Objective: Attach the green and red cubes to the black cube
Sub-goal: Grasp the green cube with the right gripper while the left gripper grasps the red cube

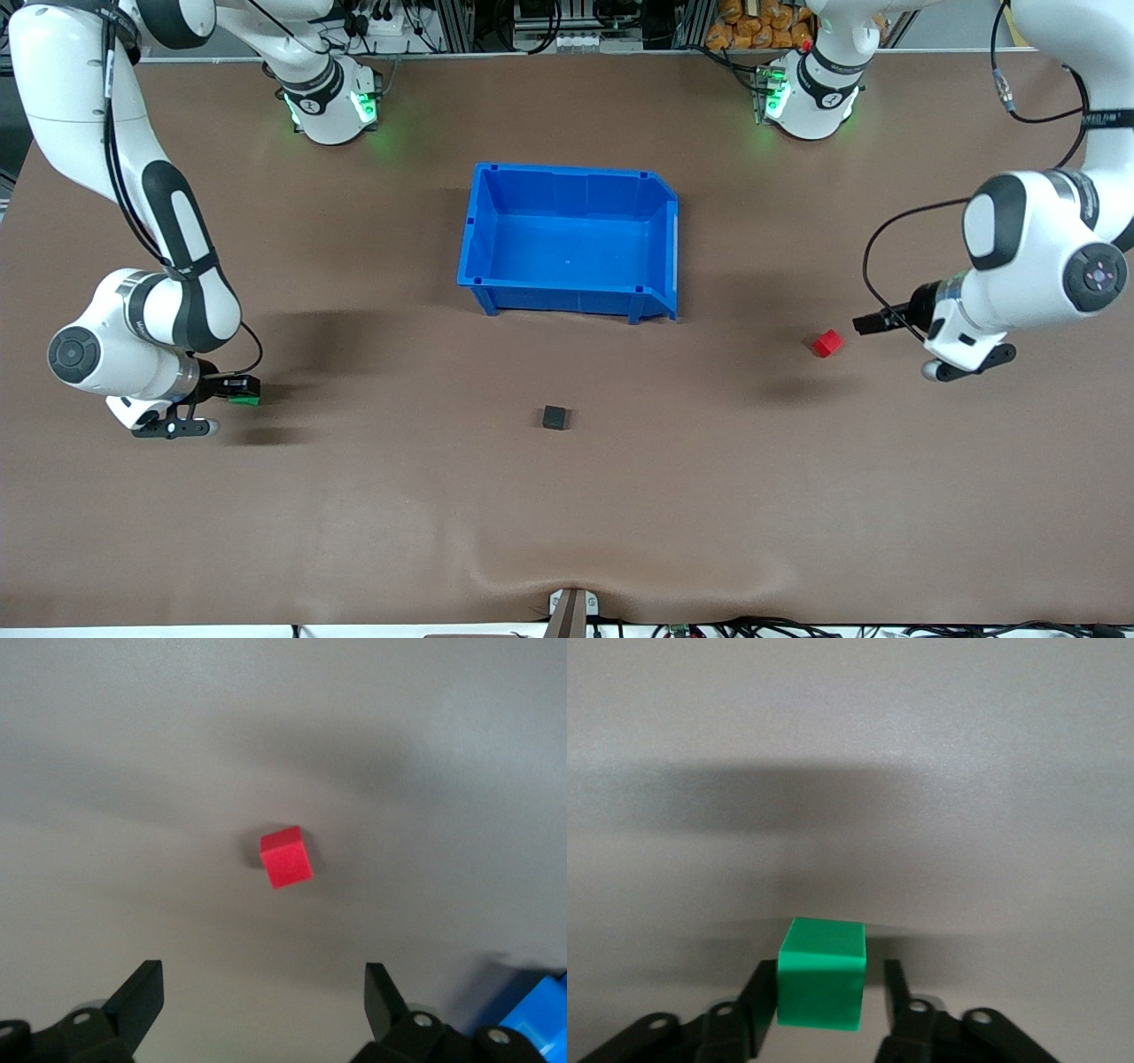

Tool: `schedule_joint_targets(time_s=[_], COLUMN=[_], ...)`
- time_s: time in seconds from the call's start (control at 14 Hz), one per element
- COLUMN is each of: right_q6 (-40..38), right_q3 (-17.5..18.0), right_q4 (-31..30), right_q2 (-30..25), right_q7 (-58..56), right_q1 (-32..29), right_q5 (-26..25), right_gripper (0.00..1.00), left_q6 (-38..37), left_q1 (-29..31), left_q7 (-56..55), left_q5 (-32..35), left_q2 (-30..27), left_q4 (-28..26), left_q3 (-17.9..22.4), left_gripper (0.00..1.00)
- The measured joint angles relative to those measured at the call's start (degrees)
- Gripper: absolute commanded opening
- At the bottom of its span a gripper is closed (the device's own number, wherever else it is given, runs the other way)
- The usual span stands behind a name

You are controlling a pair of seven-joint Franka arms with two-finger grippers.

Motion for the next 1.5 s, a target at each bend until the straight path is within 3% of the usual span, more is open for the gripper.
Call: schedule_joint_targets(time_s=[0.5,1.0,1.5], right_q6=[0.2,-0.4,-17.7], right_q3=[0.0,0.3,1.1], right_q4=[1.2,6.4,17.1], right_q2=[0.0,-0.3,-2.4], right_q7=[-10.9,-22.1,-26.7], right_q1=[0.0,0.4,6.7], right_q5=[0.0,-0.1,-2.2], right_gripper=[0.00,0.00,0.00], left_q6=[0.1,1.4,4.0], left_q1=[1.1,1.2,1.2], left_q7=[-12.2,-13.7,-13.7], left_q5=[-2.6,-2.6,-2.6], left_q2=[7.9,12.4,14.8], left_q4=[6.1,7.4,6.9], left_q3=[-0.2,0.0,0.0], left_gripper=[1.00,1.00,1.00])
